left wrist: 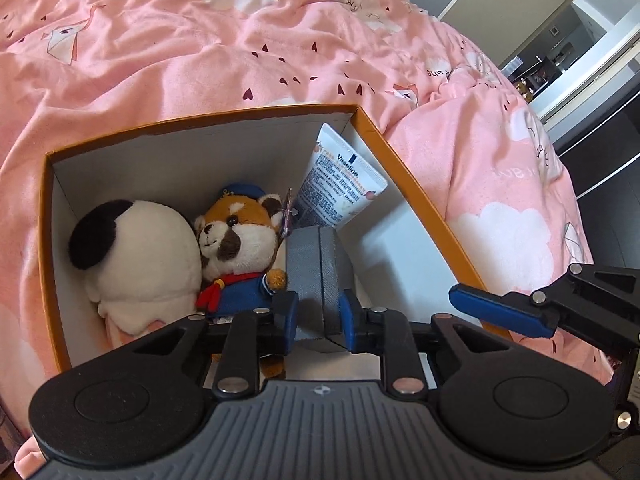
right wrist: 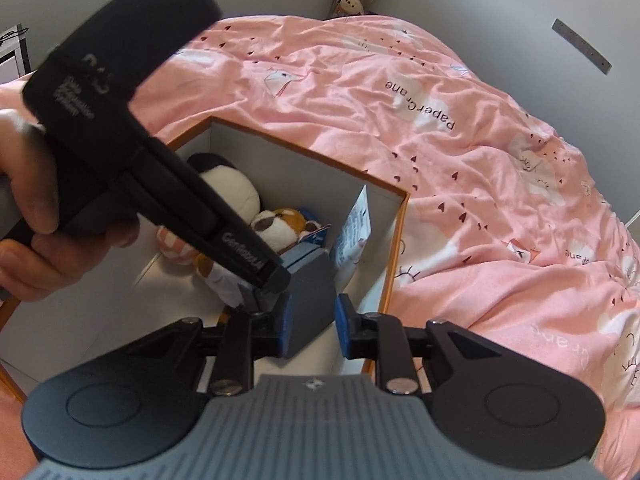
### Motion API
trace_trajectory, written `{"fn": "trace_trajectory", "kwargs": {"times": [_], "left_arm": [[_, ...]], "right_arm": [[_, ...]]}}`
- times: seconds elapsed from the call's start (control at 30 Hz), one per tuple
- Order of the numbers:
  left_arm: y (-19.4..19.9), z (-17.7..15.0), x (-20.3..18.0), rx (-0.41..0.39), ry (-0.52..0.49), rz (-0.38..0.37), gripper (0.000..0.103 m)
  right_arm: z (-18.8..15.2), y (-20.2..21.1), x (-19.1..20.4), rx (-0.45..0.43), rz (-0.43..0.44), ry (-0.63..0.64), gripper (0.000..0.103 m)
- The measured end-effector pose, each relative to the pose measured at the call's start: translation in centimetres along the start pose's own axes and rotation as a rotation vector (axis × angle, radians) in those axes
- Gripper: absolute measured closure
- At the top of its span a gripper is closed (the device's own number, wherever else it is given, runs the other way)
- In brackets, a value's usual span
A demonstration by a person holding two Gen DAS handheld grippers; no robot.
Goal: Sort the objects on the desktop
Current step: 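Lower the black box into the box with the left gripper and release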
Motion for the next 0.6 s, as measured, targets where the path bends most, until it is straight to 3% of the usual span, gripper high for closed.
{"fn": "trace_trajectory", "kwargs": {"times": [0.1,0.2,0.4,0.53,0.6], "left_arm": [[-0.5,-0.6,0.7,0.044,0.006,0.053,0.078],[-1.2,-1.1,1.4,0.064,0.066,-0.010,0.078],[-1.7,-1.1,1.9,0.044,0.098,-0.036,0.076],[-3.1,-1.9,2.9,0.161,0.131,-0.053,0.077],[-2.7,-2.0,2.9,0.138,0.129,-0.057,0.078]], "right_arm": [[-0.2,-0.1,0.3,0.018,0.004,0.021,0.078],[-0.3,-0.4,0.7,0.033,0.016,0.030,0.078],[-1.0,-1.9,1.9,0.112,0.074,0.063,0.077],[-1.2,-3.2,1.9,0.180,0.078,0.050,0.077],[-1.5,-3.9,1.8,0.223,0.066,0.036,0.076]]}}
Point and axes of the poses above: each gripper's, at about its wrist camera, not at the fingertips, and y roughly against the way its jaws point, x to its left, z to its top, the point moved 6 cm from there along -y, roughly the way its jaws point, and after that the axes turned 1 degree about -x, right-handed, at the moved point
